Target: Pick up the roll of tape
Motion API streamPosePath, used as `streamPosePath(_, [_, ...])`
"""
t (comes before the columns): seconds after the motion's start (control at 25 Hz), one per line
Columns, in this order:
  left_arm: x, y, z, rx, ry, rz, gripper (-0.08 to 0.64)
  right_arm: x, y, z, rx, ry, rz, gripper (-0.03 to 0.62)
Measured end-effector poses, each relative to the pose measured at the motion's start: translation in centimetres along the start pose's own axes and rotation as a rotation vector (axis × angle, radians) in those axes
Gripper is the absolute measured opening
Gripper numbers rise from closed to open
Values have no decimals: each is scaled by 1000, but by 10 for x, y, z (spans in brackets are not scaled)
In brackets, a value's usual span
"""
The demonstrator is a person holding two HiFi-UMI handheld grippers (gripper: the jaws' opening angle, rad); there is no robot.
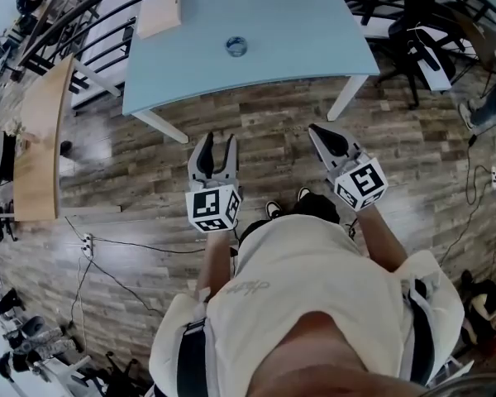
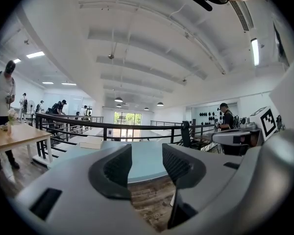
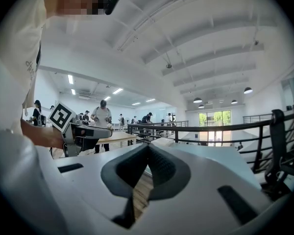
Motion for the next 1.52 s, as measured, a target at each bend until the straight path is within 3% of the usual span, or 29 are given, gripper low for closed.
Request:
streamPosePath(0.44, [20,15,-2,56,-70,-41,192,5,7,7,28,25,-28,5])
streamPosePath(0.76, [26,46,-3,89,-37,-82,192,13,29,33,32,66,-42,6])
streamPosePath(1.12, [13,131,-27,104,6,-120,192,3,102,100,21,82,-17,5])
streamPosePath(1.52, [-16,233,-54,68,34,-102,192,-26,170,182,-12,74,12,5])
Point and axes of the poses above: the fingertips, and each gripper's own axes: y forward along the fingers, z to its right, x out of its underside, the point moved 1 cm from there along -y, backward along the fingers, and after that the axes turned 6 degrees about y, right-handed, at the moved point
